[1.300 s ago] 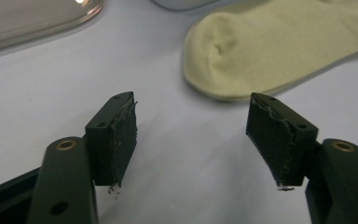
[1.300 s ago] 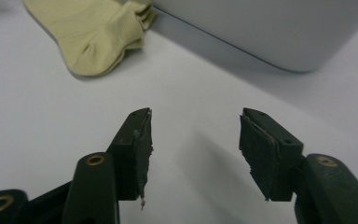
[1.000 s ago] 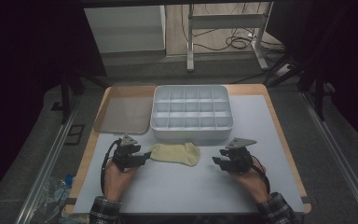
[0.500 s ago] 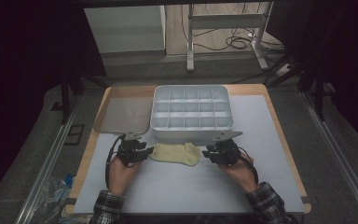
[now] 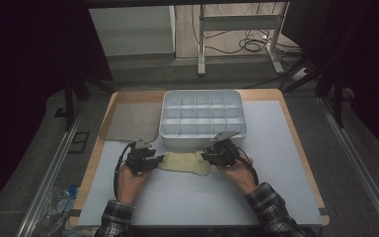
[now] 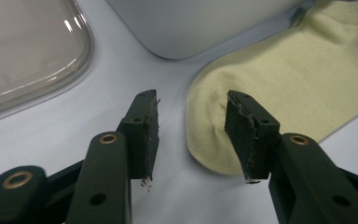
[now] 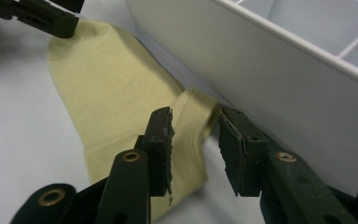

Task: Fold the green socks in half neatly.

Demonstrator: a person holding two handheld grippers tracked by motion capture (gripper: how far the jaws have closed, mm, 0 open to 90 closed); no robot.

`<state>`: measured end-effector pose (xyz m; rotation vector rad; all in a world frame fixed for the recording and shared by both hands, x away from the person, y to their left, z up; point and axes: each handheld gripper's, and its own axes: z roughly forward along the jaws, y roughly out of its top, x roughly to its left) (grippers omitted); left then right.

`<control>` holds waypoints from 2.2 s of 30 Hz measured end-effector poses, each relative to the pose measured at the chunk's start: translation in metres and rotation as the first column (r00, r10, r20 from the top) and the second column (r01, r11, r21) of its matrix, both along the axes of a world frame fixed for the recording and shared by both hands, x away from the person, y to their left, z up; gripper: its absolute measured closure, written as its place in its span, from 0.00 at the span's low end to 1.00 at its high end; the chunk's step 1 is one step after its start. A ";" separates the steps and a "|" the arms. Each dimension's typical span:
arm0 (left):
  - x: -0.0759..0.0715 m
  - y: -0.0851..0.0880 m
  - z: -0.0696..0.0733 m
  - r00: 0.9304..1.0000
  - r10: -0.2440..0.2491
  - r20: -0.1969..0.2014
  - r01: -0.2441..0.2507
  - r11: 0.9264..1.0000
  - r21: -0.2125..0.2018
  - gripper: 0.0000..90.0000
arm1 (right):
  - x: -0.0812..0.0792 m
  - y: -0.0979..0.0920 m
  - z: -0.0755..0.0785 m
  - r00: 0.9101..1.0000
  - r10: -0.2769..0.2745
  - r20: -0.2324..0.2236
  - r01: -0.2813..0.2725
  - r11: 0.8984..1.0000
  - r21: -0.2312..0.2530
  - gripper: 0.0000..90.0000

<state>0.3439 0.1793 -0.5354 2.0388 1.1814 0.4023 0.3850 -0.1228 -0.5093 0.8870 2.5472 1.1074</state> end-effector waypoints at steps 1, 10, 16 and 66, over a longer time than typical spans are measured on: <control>0.000 0.000 -0.001 1.000 0.001 0.002 -0.001 1.000 0.003 0.58 | 0.001 0.002 -0.002 1.000 -0.001 -0.002 0.001 1.000 -0.007 0.69; -0.001 -0.001 -0.010 0.999 0.031 -0.011 -0.031 0.999 -0.014 0.54 | 0.004 0.007 -0.018 1.000 -0.024 -0.016 0.023 0.998 -0.063 0.59; -0.002 -0.006 -0.006 0.996 0.070 -0.055 -0.071 0.997 -0.012 0.67 | -0.001 0.008 -0.017 0.999 -0.016 -0.049 0.013 0.999 -0.051 0.86; -0.062 -0.048 0.001 0.985 -0.143 -0.093 0.144 0.990 0.005 0.78 | -0.072 -0.056 0.004 0.997 0.022 -0.069 -0.023 1.000 -0.020 0.78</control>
